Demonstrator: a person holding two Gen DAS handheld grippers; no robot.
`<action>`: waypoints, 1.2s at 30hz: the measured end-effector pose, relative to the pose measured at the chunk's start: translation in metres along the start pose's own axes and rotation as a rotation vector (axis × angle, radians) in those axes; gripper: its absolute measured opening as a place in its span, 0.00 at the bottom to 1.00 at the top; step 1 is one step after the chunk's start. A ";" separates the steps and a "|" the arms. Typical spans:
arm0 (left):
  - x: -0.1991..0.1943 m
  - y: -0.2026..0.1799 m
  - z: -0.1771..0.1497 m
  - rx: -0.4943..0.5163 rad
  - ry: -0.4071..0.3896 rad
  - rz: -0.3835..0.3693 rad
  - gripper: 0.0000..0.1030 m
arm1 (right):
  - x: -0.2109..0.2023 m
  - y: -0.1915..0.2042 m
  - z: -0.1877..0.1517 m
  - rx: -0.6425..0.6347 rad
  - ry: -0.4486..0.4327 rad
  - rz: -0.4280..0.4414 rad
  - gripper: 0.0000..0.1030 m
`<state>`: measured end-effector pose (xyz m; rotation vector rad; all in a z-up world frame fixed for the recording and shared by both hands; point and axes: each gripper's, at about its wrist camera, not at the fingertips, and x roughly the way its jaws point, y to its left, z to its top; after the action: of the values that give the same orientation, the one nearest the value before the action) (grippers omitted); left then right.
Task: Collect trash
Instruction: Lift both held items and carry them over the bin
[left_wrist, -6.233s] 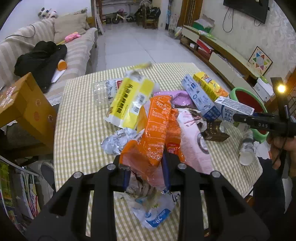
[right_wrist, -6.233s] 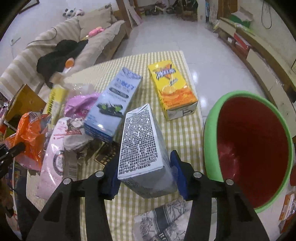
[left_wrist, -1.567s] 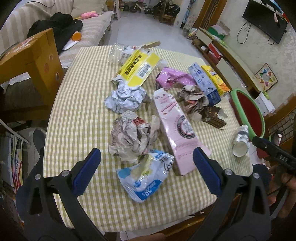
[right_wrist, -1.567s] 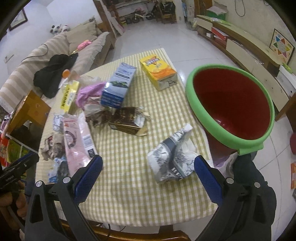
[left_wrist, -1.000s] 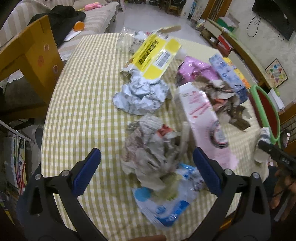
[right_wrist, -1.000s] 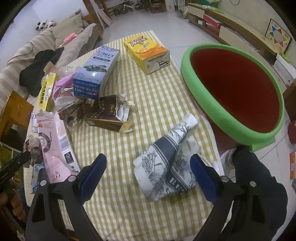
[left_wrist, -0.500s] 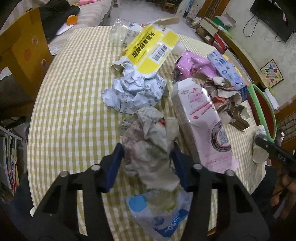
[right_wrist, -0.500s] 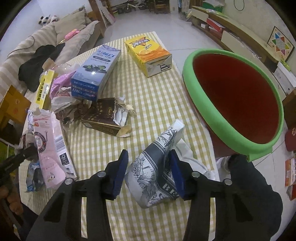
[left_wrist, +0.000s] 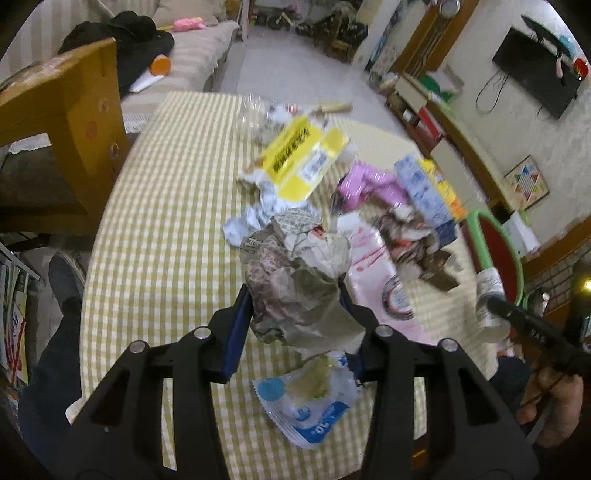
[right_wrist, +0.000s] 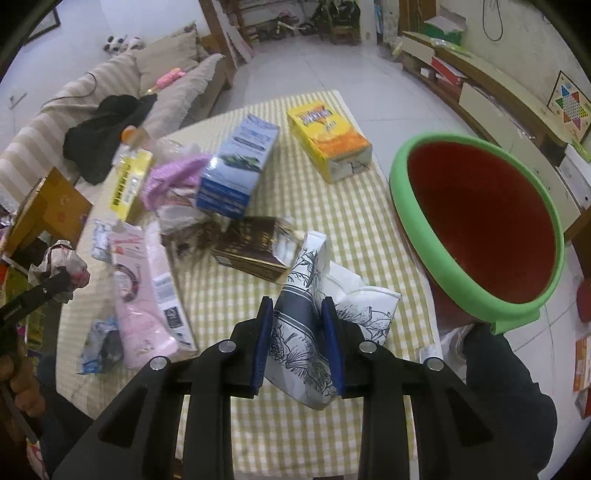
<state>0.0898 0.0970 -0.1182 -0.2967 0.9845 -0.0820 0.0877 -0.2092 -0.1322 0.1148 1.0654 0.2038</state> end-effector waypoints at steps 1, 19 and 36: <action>-0.004 -0.001 0.002 -0.004 -0.013 -0.004 0.41 | -0.003 0.001 0.000 -0.002 -0.009 0.004 0.26; -0.046 -0.063 0.017 0.114 -0.084 -0.027 0.41 | -0.052 0.002 0.015 0.007 -0.148 0.095 0.26; -0.013 -0.194 0.038 0.307 -0.061 -0.165 0.41 | -0.091 -0.063 0.039 0.083 -0.270 0.060 0.26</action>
<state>0.1268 -0.0784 -0.0329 -0.0966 0.8707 -0.3692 0.0860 -0.2908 -0.0483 0.2425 0.8023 0.1924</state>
